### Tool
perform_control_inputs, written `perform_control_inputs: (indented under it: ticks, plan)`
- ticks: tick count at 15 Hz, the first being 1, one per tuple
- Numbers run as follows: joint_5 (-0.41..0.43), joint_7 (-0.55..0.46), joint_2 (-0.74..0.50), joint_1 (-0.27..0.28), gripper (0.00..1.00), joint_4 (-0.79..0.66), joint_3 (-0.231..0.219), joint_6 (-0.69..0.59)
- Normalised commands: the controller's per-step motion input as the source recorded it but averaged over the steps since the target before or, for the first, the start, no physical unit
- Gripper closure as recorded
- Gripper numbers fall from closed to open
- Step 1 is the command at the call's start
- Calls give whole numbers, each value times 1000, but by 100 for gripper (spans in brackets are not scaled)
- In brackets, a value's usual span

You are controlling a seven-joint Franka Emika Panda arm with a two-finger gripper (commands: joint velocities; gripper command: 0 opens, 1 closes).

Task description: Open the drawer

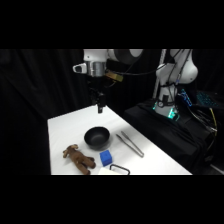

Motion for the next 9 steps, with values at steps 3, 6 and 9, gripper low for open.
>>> perform_control_inputs:
  ticks: [3, 6, 9]
  plan:
    - [-7, 30, 5, -8, 0, 4, 22, -20]
    - [-49, 165, 8, 30, 0, 0, 44, -73]
    - [-77, 263, -3, 77, 0, -39, 72, -51]
